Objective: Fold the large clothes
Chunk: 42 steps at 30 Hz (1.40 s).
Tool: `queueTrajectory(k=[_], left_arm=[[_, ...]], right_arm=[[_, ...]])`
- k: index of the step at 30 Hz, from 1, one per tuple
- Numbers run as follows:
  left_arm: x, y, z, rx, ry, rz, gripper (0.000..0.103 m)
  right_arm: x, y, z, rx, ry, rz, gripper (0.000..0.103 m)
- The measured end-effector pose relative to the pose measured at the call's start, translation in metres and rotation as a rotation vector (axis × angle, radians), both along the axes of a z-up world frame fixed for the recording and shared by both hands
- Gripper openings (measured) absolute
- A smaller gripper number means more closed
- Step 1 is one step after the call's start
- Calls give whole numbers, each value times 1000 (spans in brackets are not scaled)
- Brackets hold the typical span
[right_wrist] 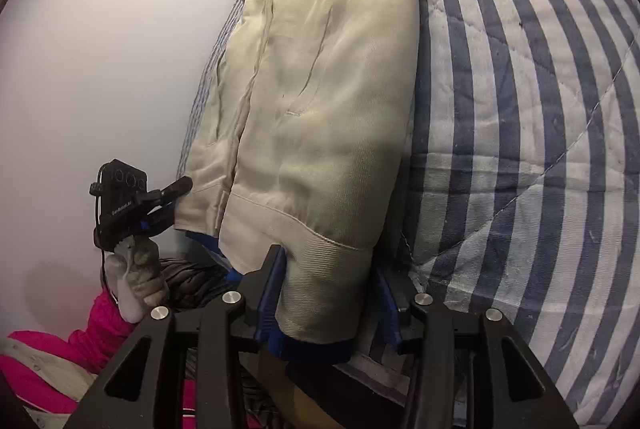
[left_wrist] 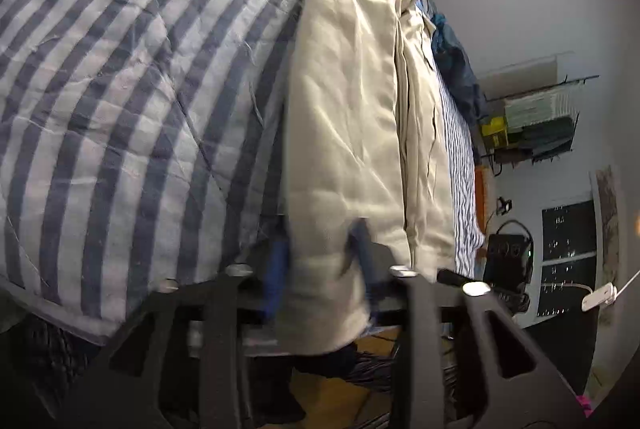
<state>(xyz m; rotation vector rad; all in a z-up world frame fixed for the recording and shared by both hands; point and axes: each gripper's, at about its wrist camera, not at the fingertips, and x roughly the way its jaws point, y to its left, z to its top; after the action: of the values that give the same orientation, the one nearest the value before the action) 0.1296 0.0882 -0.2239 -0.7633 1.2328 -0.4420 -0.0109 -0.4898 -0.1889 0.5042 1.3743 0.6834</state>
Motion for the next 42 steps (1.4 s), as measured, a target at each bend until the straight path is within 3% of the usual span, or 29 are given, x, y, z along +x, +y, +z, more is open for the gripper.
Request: queueTrajectory(k=[3,4,5,6,9,13,18,23,31,36,42], left_arm=[[-3,-17,-9,17,33,-69,52],[-7,-21,-7,43,5,-78,52],[-7,-27,-5,66,-2,-99,47],[-7,-29,-3,76,-6,-114,31],[-6,-22,-1,-20,21,-83,24],[-6,-16,18,-127,6,-67,23],[7,-9,48,-222,-22,-35,22],[33,-9,73,-188,-83,-13,22],[90,-18,102,-129,-119,-8,22],[130,-23,101,-99,-98,9,22],[181,-21,73,-108,-18,79,22]], right_arm=[[0,0,0,5,3,4,38],[0,1,0,19,7,-2,36],[2,0,1,32,9,-7,31],[3,0,2,55,7,-11,28],[5,0,11,103,-15,-13,24],[8,-6,24,223,-36,-60,23],[20,0,50,261,-92,-92,23],[44,-4,76,290,-149,-154,23],[102,7,99,185,-194,-183,22],[148,-7,92,174,-151,-265,22],[193,-13,66,160,-70,-336,22]])
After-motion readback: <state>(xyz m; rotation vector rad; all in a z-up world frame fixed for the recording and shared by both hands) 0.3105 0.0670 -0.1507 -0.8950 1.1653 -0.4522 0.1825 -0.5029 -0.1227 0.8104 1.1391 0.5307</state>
